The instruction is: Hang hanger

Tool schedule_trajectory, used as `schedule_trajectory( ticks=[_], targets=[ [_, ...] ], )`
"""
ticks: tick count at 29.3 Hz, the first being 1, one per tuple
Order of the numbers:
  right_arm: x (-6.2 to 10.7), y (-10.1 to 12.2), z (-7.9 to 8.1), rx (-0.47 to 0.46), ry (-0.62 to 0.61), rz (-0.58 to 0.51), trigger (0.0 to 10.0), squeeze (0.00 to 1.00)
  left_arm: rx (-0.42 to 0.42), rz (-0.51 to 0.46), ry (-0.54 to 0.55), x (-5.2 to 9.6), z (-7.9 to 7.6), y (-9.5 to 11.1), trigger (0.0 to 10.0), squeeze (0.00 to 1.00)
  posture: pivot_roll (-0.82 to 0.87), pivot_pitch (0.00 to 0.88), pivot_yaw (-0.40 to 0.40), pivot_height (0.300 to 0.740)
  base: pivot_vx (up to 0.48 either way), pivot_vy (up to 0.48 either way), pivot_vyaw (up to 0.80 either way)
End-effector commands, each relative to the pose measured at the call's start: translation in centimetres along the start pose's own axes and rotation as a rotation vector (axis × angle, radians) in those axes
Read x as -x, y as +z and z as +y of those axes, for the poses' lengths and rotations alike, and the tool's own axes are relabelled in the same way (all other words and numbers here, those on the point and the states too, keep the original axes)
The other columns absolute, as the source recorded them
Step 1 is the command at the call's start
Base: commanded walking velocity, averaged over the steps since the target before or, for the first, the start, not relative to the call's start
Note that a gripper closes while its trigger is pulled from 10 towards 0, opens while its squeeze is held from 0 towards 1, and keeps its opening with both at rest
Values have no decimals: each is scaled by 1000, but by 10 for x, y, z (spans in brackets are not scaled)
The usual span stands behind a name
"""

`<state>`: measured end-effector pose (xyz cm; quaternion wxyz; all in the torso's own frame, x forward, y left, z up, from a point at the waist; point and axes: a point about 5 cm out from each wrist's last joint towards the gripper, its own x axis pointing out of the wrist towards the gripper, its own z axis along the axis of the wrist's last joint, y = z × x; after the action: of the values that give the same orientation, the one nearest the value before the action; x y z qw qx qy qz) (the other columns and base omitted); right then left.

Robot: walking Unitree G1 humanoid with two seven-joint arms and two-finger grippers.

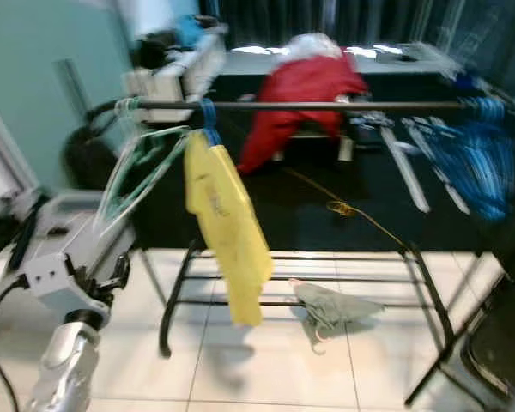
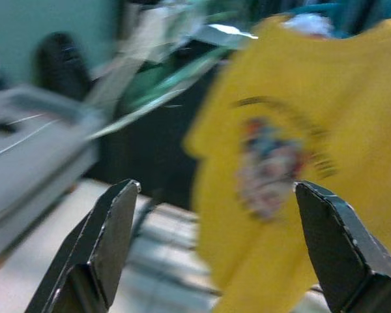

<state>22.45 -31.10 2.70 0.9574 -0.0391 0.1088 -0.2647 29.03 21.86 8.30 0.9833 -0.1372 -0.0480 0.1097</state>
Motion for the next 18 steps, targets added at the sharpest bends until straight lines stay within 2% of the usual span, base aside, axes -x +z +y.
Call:
schedule_trajectory(
  ticks=[1, 2, 3, 5, 10, 12, 13, 14, 15, 16, 18],
  targets=[
    [-16, 59, 89, 46, 561, -4, 10000, 0, -40, 47, -60, -6, -24, -3, 10000, 0, -120, 0, 16, 740, 0, 0, -800],
    [-16, 59, 89, 46, 561, -4, 10000, 0, -40, 47, -60, -6, -24, -3, 10000, 0, -120, 0, 16, 740, 0, 0, -800],
    [-20, 74, 95, 43, 570, -28, 10000, 0, -47, 64, -71, -7, -25, -3, 10000, 0, -120, 0, 16, 740, 0, 0, -800],
    [-21, 79, 97, 51, 574, -46, 10000, 0, -38, 69, -107, -6, -27, -2, 10000, 0, -123, 0, 17, 740, 0, 0, -794],
    [-22, 86, 100, 20, 575, -77, 10000, 0, -79, 79, -87, -4, -21, 0, 10000, 0, -123, 0, 17, 740, 0, 0, -763],
    [-25, 84, 108, 200, 566, -166, 10000, 0, -162, 111, -123, -1, -16, 0, 10000, 0, -127, 0, 23, 740, 0, 0, 0],
    [-26, 85, 109, 243, 598, -168, 10000, 0, -225, 128, -121, -1, -10, -1, 10000, 0, -124, 0, 20, 740, 0, 0, 0],
    [-26, 85, 109, 243, 598, -168, 10000, 0, -225, 128, -121, -1, -10, -1, 10000, 0, -124, 0, 20, 740, 0, 0, 0],
    [-28, 87, 108, 285, 627, -165, 10000, 0, -290, 137, -107, -3, -2, -2, 10000, 0, -123, 0, 21, 740, 0, 0, 0],
    [-32, 90, 104, 285, 643, -145, 10000, 0, -360, 138, -77, -5, 5, 0, 10000, 0, -118, 0, 19, 740, 0, 0, 0],
    [-36, 102, 99, 309, 679, -104, 10000, 0, -376, 162, -32, -9, 14, 1, 10000, 0, -117, 0, 26, 740, 0, 0, 0]
  ],
)
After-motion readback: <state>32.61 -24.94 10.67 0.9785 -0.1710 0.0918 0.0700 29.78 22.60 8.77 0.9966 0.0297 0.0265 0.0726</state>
